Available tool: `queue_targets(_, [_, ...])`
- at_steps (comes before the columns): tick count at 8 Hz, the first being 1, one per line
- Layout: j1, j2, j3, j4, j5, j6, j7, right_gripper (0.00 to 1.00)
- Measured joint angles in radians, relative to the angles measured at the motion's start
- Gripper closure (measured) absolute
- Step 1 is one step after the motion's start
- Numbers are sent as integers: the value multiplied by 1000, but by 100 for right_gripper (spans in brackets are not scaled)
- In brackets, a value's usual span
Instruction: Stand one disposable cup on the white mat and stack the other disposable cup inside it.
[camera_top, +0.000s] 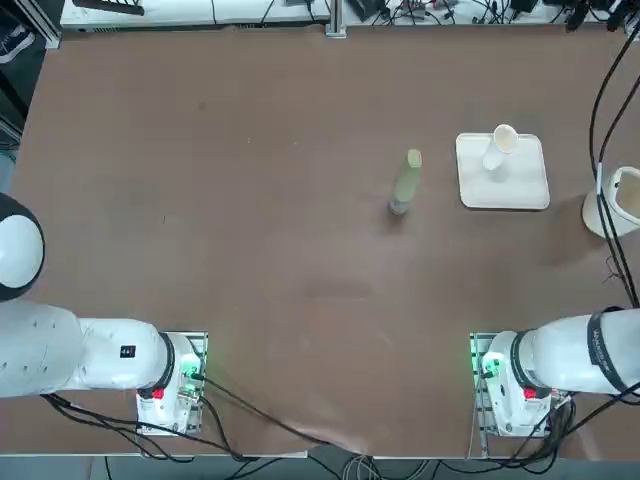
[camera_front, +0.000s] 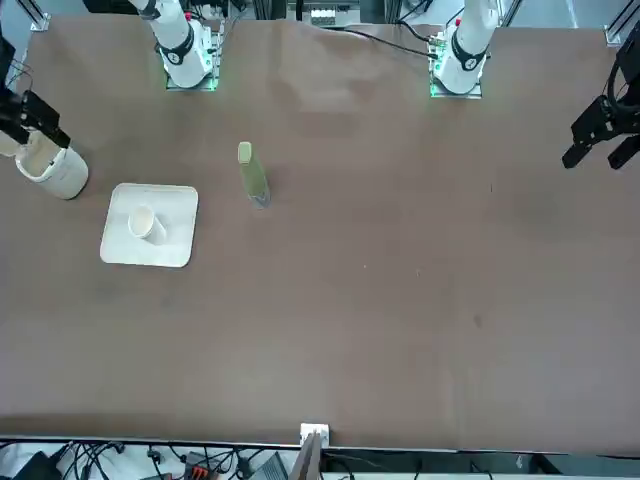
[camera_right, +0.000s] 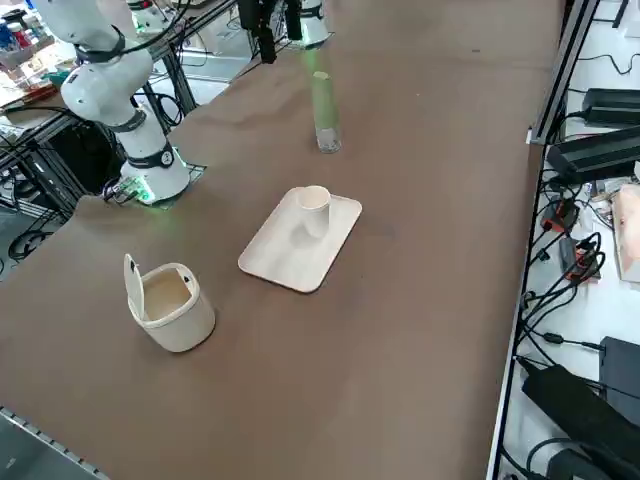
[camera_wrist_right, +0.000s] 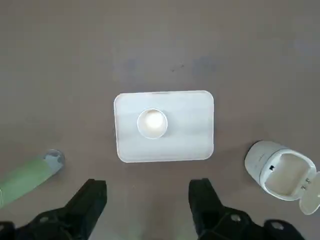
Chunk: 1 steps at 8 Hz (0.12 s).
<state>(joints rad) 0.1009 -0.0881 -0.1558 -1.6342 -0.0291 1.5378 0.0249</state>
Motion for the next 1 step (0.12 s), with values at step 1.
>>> queue_targets(1, [-1, 0, 5, 0, 0, -7, 0, 0])
